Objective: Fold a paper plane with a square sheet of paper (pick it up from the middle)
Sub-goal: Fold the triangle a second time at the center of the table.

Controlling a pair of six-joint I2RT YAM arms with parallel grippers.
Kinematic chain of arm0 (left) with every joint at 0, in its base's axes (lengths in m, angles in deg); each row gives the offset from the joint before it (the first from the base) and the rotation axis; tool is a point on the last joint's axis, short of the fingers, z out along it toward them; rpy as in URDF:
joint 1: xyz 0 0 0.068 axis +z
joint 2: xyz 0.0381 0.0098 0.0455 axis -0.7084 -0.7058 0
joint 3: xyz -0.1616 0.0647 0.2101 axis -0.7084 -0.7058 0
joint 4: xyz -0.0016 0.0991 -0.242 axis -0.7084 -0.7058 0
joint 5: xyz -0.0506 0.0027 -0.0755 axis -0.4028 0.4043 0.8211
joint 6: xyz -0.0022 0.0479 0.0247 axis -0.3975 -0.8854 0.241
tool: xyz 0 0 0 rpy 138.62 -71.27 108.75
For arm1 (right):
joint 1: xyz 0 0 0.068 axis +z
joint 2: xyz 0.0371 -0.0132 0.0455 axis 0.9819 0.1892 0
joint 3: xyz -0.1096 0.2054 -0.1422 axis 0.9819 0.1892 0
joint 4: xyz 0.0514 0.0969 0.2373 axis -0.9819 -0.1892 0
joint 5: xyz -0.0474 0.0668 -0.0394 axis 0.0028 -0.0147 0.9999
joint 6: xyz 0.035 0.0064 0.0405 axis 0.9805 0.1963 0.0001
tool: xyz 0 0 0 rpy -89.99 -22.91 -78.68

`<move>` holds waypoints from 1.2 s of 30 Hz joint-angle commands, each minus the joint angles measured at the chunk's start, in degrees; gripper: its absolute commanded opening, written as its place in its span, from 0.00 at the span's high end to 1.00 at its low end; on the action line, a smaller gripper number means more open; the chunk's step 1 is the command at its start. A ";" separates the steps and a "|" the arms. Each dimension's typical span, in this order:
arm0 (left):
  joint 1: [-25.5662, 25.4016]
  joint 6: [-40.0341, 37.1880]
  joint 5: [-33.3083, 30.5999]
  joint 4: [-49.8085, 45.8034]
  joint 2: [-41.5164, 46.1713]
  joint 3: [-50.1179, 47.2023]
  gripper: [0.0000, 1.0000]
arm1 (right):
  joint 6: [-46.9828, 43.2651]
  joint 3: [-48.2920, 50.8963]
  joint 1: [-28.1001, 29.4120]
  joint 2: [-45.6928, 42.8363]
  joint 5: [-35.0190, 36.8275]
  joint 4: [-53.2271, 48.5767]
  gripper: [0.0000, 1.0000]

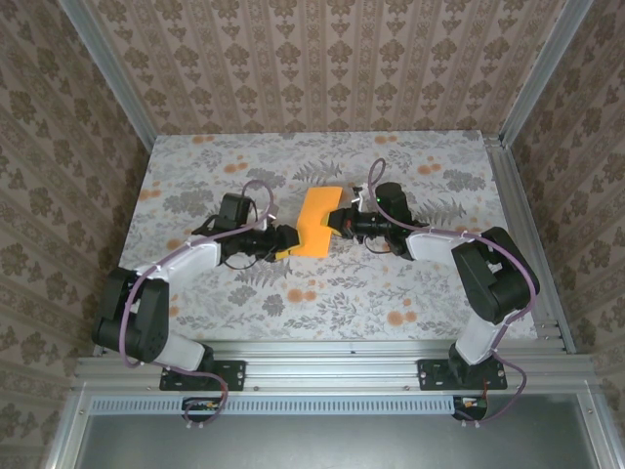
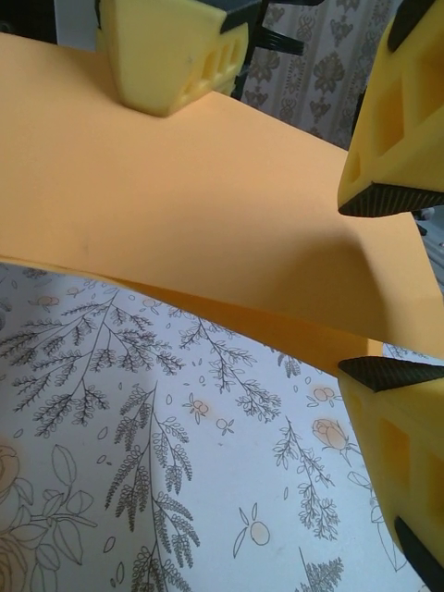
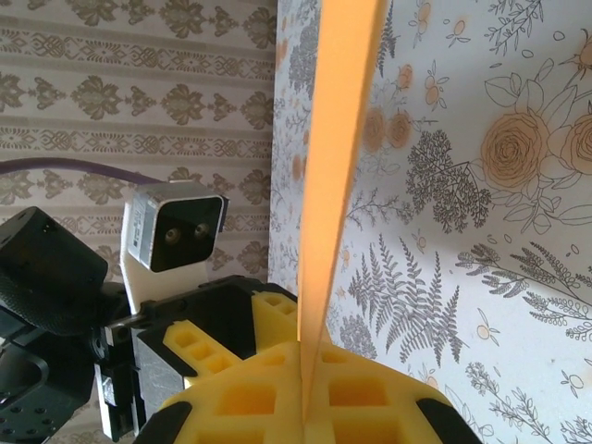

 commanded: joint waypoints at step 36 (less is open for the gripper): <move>1.89 0.63 4.22 -2.98 4.95 2.55 0.64 | -2.57 2.87 -1.17 1.48 -1.23 0.76 0.94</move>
